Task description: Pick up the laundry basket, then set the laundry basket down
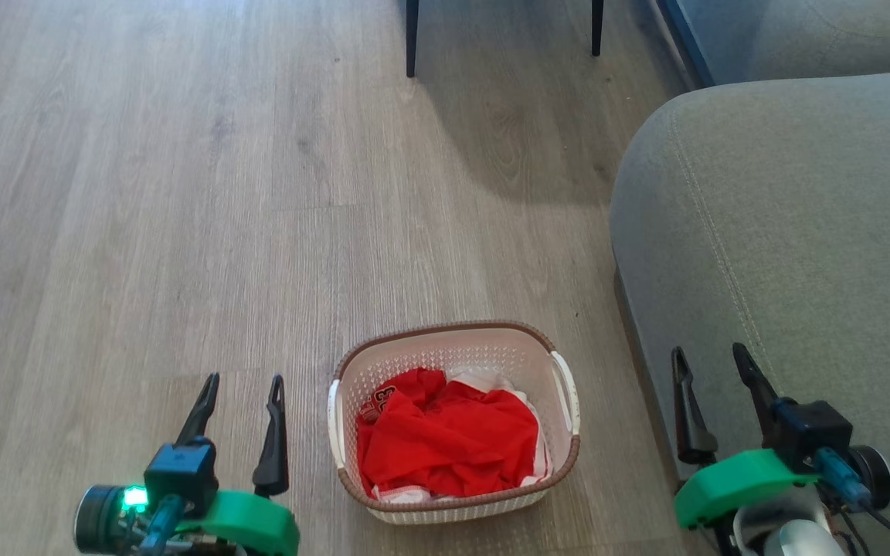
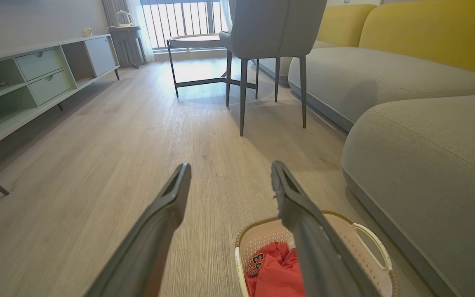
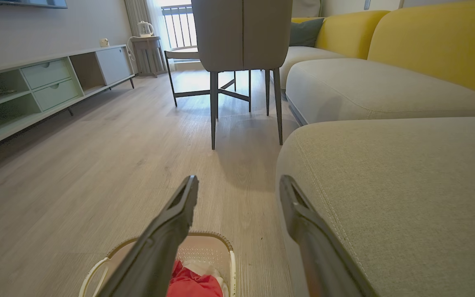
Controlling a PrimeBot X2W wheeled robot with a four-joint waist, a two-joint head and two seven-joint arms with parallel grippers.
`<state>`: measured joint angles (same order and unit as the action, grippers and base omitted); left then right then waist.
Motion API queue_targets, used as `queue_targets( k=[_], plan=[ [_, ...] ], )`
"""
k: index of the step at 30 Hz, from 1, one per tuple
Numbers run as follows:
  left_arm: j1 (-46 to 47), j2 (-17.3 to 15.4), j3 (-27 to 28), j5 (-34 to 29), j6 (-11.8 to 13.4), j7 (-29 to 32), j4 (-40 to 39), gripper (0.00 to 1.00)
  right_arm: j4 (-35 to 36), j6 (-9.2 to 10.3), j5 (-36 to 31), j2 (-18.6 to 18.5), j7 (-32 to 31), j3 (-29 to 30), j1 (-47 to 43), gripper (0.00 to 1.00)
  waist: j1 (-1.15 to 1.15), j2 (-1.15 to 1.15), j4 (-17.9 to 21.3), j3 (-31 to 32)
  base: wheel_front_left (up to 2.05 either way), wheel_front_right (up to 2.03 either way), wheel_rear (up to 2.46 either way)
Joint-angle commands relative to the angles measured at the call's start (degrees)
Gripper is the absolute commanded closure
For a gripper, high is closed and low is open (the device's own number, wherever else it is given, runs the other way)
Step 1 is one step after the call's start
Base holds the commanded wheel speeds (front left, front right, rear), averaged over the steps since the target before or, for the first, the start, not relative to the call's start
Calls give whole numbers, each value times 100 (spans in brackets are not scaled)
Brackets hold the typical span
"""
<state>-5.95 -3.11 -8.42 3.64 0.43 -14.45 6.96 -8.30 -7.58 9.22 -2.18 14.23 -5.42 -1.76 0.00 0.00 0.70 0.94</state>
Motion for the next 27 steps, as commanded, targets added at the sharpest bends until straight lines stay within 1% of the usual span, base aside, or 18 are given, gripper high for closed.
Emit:
queue_targets(
  k=[1,16,24,27],
  plan=[
    [166,17,222,1,-26,-55,-165,0,184,9,-33,-70,77,-126,151,0,0,0,2,-2,0,0,0],
    [209,22,217,44,-38,-55,-133,0,126,9,-55,-70,77,-99,223,0,0,0,17,-169,0,0,0],
    [466,23,221,254,-28,-55,100,0,-135,9,-65,-70,77,-61,554,0,0,0,45,-639,0,0,0],
    [681,23,216,298,-29,-55,226,0,-303,9,-94,-70,77,-36,812,0,0,0,56,-978,0,0,0]
  ],
)
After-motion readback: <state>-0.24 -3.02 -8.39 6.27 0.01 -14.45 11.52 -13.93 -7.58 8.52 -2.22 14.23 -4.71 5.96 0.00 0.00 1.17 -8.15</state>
